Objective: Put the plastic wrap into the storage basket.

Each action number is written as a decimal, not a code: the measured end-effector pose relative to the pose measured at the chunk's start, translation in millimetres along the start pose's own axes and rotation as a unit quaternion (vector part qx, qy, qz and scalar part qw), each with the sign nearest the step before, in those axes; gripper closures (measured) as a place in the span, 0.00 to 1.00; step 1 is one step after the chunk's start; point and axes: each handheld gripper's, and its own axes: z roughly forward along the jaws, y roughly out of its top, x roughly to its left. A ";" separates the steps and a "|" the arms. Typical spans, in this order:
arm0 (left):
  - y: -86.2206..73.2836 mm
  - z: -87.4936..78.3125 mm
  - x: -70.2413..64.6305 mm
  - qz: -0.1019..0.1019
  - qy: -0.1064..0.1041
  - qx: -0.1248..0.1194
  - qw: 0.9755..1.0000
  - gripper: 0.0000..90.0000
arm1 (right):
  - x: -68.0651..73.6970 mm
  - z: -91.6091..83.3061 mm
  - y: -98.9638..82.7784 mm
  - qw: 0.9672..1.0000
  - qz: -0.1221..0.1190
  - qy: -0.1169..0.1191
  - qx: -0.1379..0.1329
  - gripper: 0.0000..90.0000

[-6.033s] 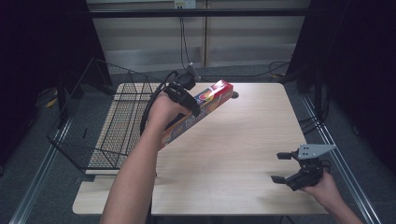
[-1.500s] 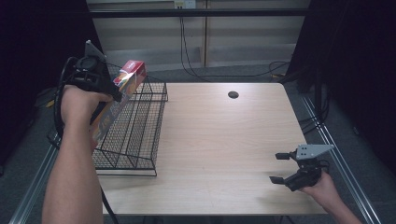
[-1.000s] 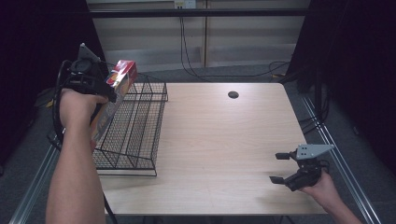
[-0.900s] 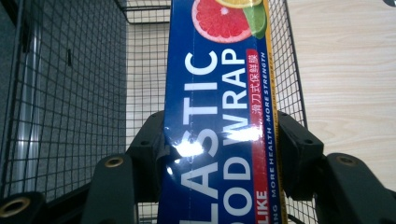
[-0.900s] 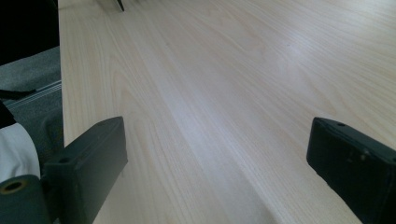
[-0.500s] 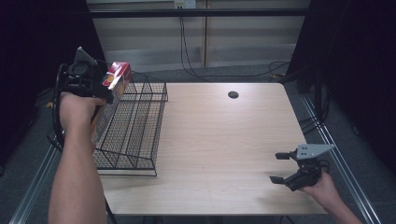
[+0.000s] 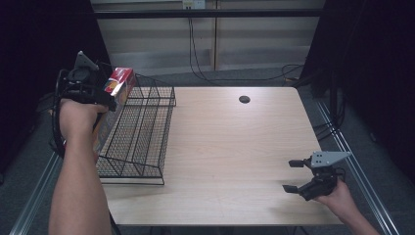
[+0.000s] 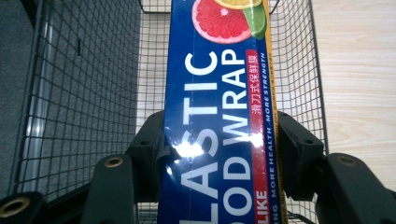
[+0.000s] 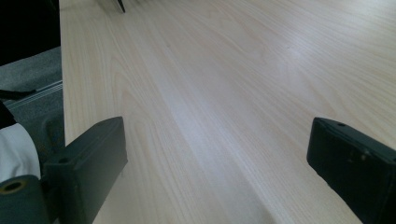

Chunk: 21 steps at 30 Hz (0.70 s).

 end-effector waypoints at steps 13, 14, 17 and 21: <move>-4.8 7.5 5.2 -0.010 0.005 0.017 1.000 0.49 | -0.2 0.7 -0.1 1.000 -0.001 0.003 0.001 0.05; -5.2 7.6 5.6 -0.013 0.005 0.017 1.000 0.49 | -0.2 0.7 -0.1 1.000 -0.001 0.003 0.001 0.05; -5.8 8.8 7.3 -0.010 0.005 0.017 1.000 0.49 | -0.1 1.4 -0.1 1.000 -0.001 0.002 0.001 0.05; -6.1 9.9 7.8 -0.015 0.005 0.018 1.000 0.49 | -0.2 1.7 -0.1 1.000 -0.002 0.003 0.000 0.05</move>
